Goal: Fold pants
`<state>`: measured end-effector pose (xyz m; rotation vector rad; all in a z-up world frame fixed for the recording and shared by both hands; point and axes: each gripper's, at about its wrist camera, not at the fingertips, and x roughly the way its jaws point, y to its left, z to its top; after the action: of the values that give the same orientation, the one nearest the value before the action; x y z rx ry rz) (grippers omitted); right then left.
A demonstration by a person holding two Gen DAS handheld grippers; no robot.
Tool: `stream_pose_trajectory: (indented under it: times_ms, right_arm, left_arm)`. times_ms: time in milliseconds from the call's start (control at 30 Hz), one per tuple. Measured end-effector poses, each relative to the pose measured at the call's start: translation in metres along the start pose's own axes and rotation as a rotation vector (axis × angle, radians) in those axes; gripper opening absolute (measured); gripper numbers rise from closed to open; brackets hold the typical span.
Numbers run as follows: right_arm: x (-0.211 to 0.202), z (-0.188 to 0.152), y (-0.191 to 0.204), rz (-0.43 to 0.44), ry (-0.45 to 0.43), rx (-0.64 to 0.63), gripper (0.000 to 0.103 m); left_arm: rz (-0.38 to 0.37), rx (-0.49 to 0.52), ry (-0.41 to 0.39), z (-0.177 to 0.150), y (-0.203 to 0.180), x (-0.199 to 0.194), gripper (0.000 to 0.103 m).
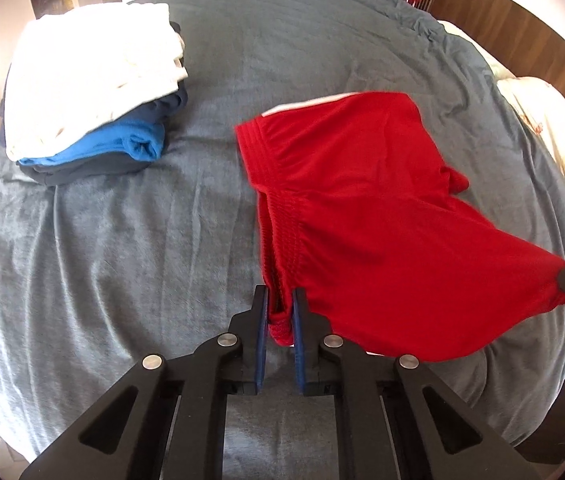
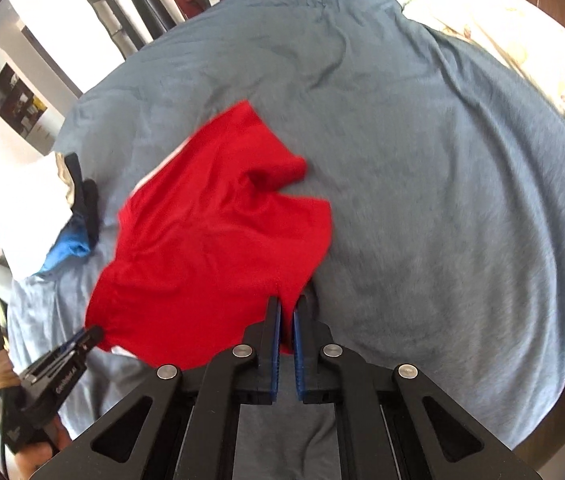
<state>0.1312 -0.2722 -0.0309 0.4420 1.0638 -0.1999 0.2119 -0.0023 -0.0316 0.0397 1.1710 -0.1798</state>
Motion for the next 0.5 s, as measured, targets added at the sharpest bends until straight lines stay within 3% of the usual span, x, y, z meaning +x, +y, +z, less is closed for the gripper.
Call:
stream_pose_trajectory:
  times_ms: [333,500]
  right_arm:
    - [-0.013,0.059,0.023,0.019,-0.047,0.017,0.007]
    - [-0.005,0.082,0.032,0.039,-0.055,-0.010,0.007]
  left_arm:
    - [-0.027,-0.003,0.051,0.046,0.006,-0.012,0.012]
    - [-0.041,-0.074,0.086,0.063,0.013,-0.007,0.012]
